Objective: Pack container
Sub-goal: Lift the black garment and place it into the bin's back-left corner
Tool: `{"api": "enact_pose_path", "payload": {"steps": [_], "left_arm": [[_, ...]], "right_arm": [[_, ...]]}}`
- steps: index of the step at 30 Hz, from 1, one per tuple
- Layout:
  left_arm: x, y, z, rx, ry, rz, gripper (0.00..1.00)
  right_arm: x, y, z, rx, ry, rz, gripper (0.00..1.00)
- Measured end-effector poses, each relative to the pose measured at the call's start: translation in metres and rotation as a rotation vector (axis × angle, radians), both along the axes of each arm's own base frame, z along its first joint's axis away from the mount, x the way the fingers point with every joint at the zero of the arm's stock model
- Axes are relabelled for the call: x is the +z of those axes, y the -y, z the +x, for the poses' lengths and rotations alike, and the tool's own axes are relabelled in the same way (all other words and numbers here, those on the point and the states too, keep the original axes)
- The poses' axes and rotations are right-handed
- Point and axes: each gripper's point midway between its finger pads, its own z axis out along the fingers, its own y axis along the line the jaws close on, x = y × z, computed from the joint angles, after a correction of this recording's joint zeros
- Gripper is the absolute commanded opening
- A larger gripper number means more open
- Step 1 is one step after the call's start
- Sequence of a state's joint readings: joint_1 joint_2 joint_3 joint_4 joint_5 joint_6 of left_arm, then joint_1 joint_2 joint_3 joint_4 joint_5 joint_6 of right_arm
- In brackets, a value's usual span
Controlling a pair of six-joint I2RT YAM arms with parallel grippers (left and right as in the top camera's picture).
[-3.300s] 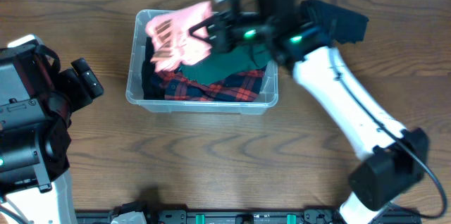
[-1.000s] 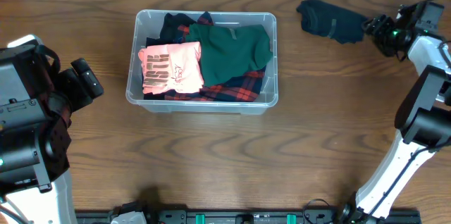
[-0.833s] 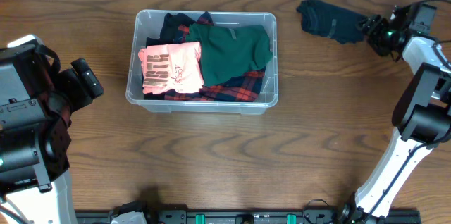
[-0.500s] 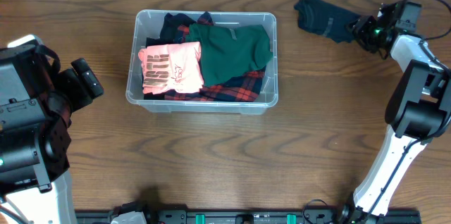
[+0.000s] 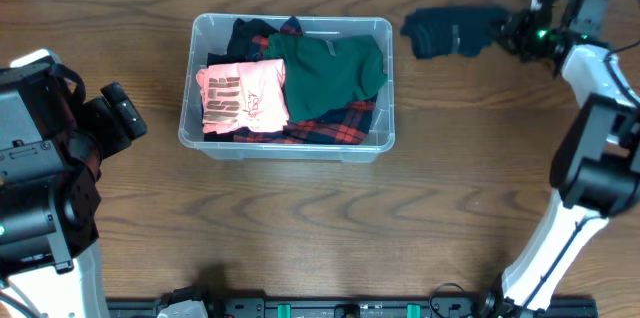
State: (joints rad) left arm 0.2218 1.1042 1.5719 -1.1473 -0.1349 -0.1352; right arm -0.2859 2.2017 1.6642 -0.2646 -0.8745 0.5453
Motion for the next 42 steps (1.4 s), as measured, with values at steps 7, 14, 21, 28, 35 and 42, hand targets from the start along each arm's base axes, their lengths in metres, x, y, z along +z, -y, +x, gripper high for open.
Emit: {"api": "enact_pose_path", "payload": {"steps": [7, 14, 21, 28, 35, 42], "left_arm": [[0.0, 0.0, 0.0, 0.0, 0.0, 0.0, 0.98], [0.0, 0.0, 0.0, 0.0, 0.0, 0.0, 0.98], [0.0, 0.0, 0.0, 0.0, 0.0, 0.0, 0.98], [0.0, 0.0, 0.0, 0.0, 0.0, 0.0, 0.98], [0.0, 0.0, 0.0, 0.0, 0.0, 0.0, 0.98], [0.0, 0.0, 0.0, 0.0, 0.0, 0.0, 0.98]], "right_arm": [[0.194, -0.089, -0.049, 0.241, 0.377, 0.015, 0.05], [0.273, -0.206, -0.12, 0.496, 0.541, 0.05, 0.04], [0.23, -0.321, -0.138, 0.575, 0.425, 0.029, 0.04], [0.167, -0.419, -0.133, 0.473, 0.363, -0.052, 0.04], [0.087, -0.44, -0.109, 0.277, 0.223, -0.154, 0.04], [0.011, -0.416, -0.096, 0.189, 0.055, -0.298, 0.05]]}}
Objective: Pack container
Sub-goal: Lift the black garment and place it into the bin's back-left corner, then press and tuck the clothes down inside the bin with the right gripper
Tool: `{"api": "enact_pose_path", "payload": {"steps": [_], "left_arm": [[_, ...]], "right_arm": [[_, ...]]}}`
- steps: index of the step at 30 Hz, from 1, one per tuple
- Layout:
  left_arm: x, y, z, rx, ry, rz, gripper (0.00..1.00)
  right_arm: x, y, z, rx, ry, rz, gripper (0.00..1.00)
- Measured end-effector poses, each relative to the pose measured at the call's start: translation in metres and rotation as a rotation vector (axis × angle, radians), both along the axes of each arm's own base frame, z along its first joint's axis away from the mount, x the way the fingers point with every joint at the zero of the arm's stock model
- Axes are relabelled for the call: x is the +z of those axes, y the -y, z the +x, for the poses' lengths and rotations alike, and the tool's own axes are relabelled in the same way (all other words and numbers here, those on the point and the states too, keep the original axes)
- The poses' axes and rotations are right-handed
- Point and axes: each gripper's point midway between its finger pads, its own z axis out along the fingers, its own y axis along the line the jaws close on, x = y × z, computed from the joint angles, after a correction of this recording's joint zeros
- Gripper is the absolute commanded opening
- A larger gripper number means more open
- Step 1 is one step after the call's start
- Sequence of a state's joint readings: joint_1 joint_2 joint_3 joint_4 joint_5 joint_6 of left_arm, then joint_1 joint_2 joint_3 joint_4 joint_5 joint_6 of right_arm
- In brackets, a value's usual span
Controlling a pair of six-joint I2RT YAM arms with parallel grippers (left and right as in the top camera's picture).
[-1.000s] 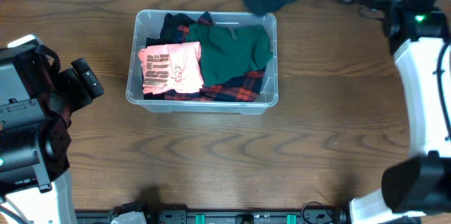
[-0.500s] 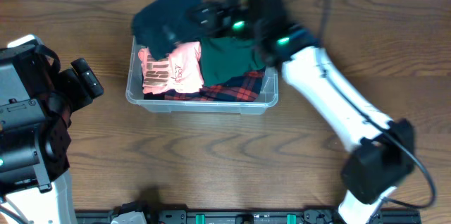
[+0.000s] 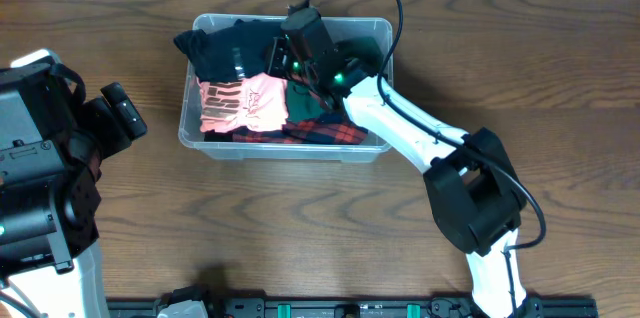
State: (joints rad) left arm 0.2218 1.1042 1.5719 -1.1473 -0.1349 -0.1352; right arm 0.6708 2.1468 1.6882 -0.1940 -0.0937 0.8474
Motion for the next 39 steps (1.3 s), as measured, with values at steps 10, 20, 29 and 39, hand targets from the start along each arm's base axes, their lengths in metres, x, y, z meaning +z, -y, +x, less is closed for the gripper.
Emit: {"api": "enact_pose_path", "payload": {"steps": [10, 20, 29, 39], "left_arm": [[0.0, 0.0, 0.0, 0.0, 0.0, 0.0, 0.98], [0.0, 0.0, 0.0, 0.0, 0.0, 0.0, 0.98], [0.0, 0.0, 0.0, 0.0, 0.0, 0.0, 0.98], [0.0, 0.0, 0.0, 0.0, 0.0, 0.0, 0.98]], "right_arm": [[-0.002, 0.023, -0.003, 0.043, -0.025, -0.094, 0.27], [0.075, 0.044, 0.001, 0.116, 0.142, -0.044, 0.35], [0.151, -0.018, -0.03, 0.259, 0.391, 0.1, 0.41], [0.038, -0.073, -0.02, 0.285, 0.363, 0.014, 0.33]]}}
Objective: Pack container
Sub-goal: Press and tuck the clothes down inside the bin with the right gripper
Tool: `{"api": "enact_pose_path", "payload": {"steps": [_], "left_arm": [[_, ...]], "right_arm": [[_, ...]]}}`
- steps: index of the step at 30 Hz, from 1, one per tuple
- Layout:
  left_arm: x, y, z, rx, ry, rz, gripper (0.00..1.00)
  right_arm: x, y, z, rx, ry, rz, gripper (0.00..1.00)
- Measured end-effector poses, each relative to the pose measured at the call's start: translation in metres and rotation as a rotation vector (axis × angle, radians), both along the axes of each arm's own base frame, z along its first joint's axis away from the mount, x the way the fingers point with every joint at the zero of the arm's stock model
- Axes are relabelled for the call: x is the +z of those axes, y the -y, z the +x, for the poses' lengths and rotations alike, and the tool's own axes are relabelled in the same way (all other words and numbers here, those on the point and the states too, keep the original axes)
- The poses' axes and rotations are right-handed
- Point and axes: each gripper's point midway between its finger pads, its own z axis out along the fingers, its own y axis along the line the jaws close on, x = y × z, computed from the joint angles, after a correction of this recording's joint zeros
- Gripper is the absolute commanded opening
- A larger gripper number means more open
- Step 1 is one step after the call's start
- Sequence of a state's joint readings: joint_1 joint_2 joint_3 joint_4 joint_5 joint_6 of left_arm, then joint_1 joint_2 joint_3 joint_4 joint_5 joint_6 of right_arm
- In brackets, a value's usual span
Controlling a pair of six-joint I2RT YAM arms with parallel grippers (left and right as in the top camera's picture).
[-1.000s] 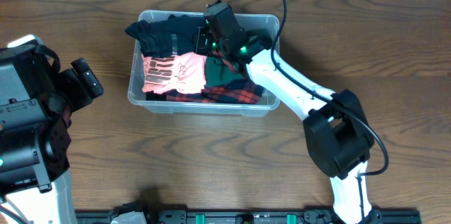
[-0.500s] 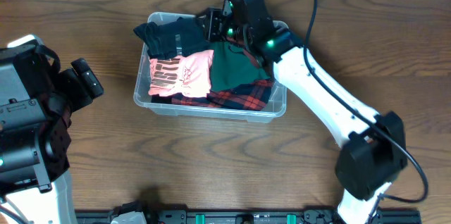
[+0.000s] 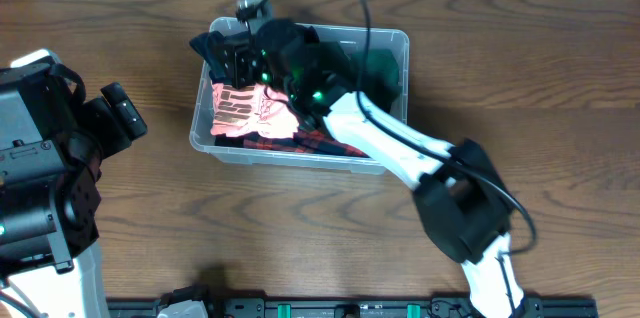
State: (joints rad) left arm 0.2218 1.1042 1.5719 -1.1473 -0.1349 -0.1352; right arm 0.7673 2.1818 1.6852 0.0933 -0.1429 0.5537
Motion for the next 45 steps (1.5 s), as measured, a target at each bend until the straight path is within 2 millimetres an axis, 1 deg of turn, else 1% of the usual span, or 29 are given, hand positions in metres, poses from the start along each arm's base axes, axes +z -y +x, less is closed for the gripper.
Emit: {"api": "enact_pose_path", "payload": {"steps": [1, 2, 3, 5, 8, 11, 15, 17, 19, 22, 25, 27, 30, 32, 34, 35, 36, 42, 45], "left_arm": [[0.0, 0.0, 0.0, 0.0, 0.0, 0.0, 0.98], [0.0, 0.0, 0.0, 0.0, 0.0, 0.0, 0.98], [0.0, 0.0, 0.0, 0.0, 0.0, 0.0, 0.98], [0.0, 0.0, 0.0, 0.0, 0.0, 0.0, 0.98], [0.0, 0.0, 0.0, 0.0, 0.0, 0.0, 0.98], [0.0, 0.0, 0.0, 0.0, 0.0, 0.0, 0.98], [0.0, 0.0, 0.0, 0.0, 0.0, 0.0, 0.98], [0.0, 0.0, 0.0, 0.0, 0.0, 0.0, 0.98], [0.0, 0.0, 0.0, 0.0, 0.0, 0.0, 0.98], [0.0, 0.0, 0.0, 0.0, 0.0, 0.0, 0.98], [0.0, 0.0, 0.0, 0.0, 0.0, 0.0, 0.98], [0.0, 0.0, 0.0, 0.0, 0.0, 0.0, 0.98], [0.0, 0.0, 0.0, 0.0, 0.0, 0.0, 0.98], [0.0, 0.0, 0.0, 0.0, 0.0, 0.0, 0.98], [0.0, 0.0, 0.0, 0.0, 0.0, 0.0, 0.98], [0.0, 0.0, 0.0, 0.0, 0.0, 0.0, 0.98], [0.0, 0.0, 0.0, 0.0, 0.0, 0.0, 0.98], [0.0, 0.0, 0.0, 0.0, 0.0, 0.0, 0.98], [0.0, 0.0, 0.0, 0.0, 0.0, 0.0, 0.98]], "right_arm": [[-0.021, 0.003, 0.003, -0.008, -0.027, -0.033, 0.33], [-0.036, 0.006, 0.005, -0.014, -0.047, -0.055, 0.33], [-0.044, 0.008, 0.007, -0.018, -0.06, -0.069, 0.33], [-0.049, 0.013, 0.009, -0.021, -0.087, -0.094, 0.33], [-0.052, 0.021, 0.011, -0.028, -0.119, -0.118, 0.36], [-0.049, 0.026, 0.016, -0.016, -0.125, -0.1, 0.43], [-0.04, 0.027, 0.018, 0.027, -0.105, -0.064, 0.47], [-0.034, 0.027, 0.016, 0.045, -0.095, -0.054, 0.48], [-0.026, 0.028, 0.014, 0.055, -0.084, -0.049, 0.49], [-0.007, 0.031, 0.014, 0.051, -0.047, -0.04, 0.49], [0.015, 0.036, 0.021, 0.018, 0.013, -0.022, 0.49], [0.018, 0.038, 0.027, -0.009, 0.034, -0.023, 0.49], [0.011, 0.042, 0.037, -0.061, 0.052, -0.038, 0.49], [-0.006, 0.044, 0.042, -0.082, 0.045, -0.061, 0.49], [-0.032, 0.044, 0.046, -0.095, 0.023, -0.096, 0.49], [-0.041, 0.044, 0.047, -0.095, 0.02, -0.11, 0.51], [-0.046, 0.044, 0.048, -0.093, 0.019, -0.121, 0.53], [-0.043, 0.043, 0.048, -0.073, 0.02, -0.121, 0.54], [-0.034, 0.045, 0.047, -0.044, 0.014, -0.096, 0.55]]}}
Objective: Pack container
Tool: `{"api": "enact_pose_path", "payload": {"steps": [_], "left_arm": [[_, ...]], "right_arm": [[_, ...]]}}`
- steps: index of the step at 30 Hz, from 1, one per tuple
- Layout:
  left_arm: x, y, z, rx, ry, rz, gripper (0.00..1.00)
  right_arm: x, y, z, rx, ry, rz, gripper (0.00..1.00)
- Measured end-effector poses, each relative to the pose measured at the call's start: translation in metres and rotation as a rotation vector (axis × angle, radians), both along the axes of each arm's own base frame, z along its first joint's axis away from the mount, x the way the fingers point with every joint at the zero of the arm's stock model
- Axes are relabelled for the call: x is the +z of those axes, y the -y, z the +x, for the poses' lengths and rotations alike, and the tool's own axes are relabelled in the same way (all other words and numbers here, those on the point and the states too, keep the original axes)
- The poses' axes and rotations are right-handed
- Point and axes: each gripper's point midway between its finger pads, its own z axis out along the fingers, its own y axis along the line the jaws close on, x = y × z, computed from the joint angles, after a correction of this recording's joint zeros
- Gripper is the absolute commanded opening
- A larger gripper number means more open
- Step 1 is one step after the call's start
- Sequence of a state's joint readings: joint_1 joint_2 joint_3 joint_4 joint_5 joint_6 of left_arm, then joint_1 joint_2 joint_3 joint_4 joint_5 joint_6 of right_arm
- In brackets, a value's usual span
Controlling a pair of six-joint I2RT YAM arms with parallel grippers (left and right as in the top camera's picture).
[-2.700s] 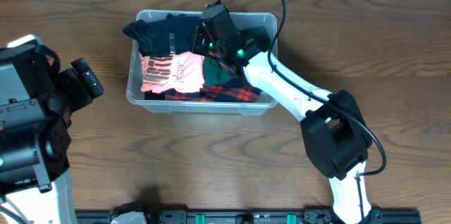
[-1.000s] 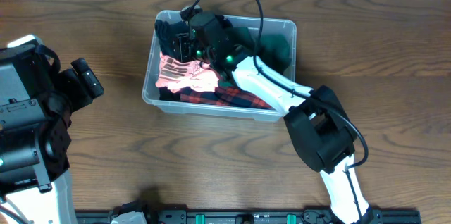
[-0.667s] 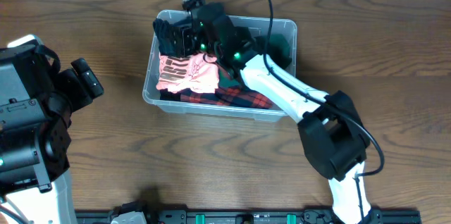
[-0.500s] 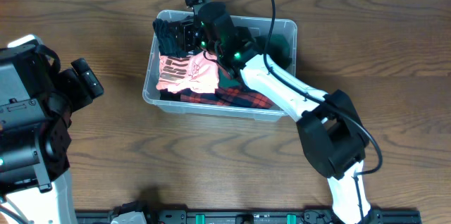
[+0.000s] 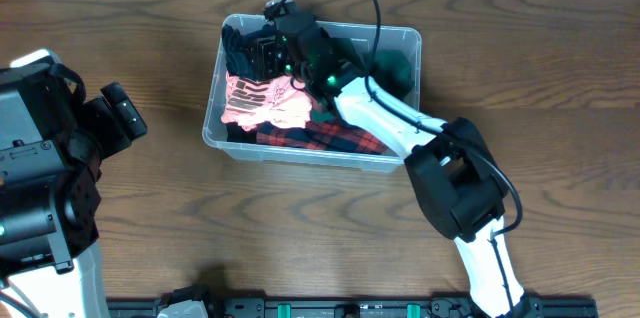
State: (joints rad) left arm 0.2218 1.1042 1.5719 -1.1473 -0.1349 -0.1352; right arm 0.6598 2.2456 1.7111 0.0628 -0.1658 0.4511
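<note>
The clear plastic container (image 5: 215, 138) stands on the wooden table, left of centre. Inside lie a pink printed shirt (image 5: 262, 103), a red plaid garment (image 5: 335, 138), a green garment (image 5: 398, 66) and a dark garment (image 5: 238, 43) bunched in the back left corner. My right gripper (image 5: 258, 55) reaches into the bin from the right and sits at the dark garment. Its fingers are dark against the dark cloth, so their state is hidden. My left gripper (image 5: 118, 110) rests off to the left, away from the bin.
The left arm's bulky base (image 5: 40, 178) fills the left edge of the overhead view. The right arm (image 5: 455, 183) crosses the table from the front right to the bin. A black cable loops above the bin's back wall.
The container has shifted a little to the right. The right gripper and the dark garment sit further right too, the garment now lower inside the back left corner. The left arm is unchanged.
The right gripper was first at the dark garment on the table, far back right, outside the bin. Then the garment hung over the bin's back left rim under the gripper. After that the bin stood further right, and now further still, with the garment inside.
</note>
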Motion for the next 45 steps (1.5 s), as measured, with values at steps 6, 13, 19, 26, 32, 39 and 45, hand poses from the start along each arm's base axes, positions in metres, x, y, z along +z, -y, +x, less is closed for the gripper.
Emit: {"api": "enact_pose_path", "payload": {"steps": [6, 13, 19, 26, 32, 39, 45], "left_arm": [[0.0, 0.0, 0.0, 0.0, 0.0, 0.0, 0.98], [0.0, 0.0, 0.0, 0.0, 0.0, 0.0, 0.98], [0.0, 0.0, 0.0, 0.0, -0.001, 0.0, 0.98], [0.0, 0.0, 0.0, 0.0, 0.0, 0.0, 0.98], [0.0, 0.0, 0.0, 0.0, 0.001, 0.0, 0.98], [0.0, 0.0, 0.0, 0.0, 0.0, 0.0, 0.98], [0.0, 0.0, 0.0, 0.0, 0.0, 0.0, 0.98]], "right_arm": [[0.055, 0.042, -0.003, 0.026, 0.015, 0.0, 0.6], [0.183, 0.162, -0.027, -0.118, 0.131, -0.096, 0.68], [0.231, 0.252, -0.066, -0.261, 0.149, -0.192, 0.99], [0.239, 0.301, -0.11, -0.335, 0.079, -0.254, 0.99], [0.216, 0.309, -0.143, -0.311, -0.046, -0.317, 0.99], [0.199, 0.32, -0.153, -0.332, -0.118, -0.383, 0.99], [0.201, 0.338, -0.149, -0.413, -0.092, -0.447, 0.99]]}}
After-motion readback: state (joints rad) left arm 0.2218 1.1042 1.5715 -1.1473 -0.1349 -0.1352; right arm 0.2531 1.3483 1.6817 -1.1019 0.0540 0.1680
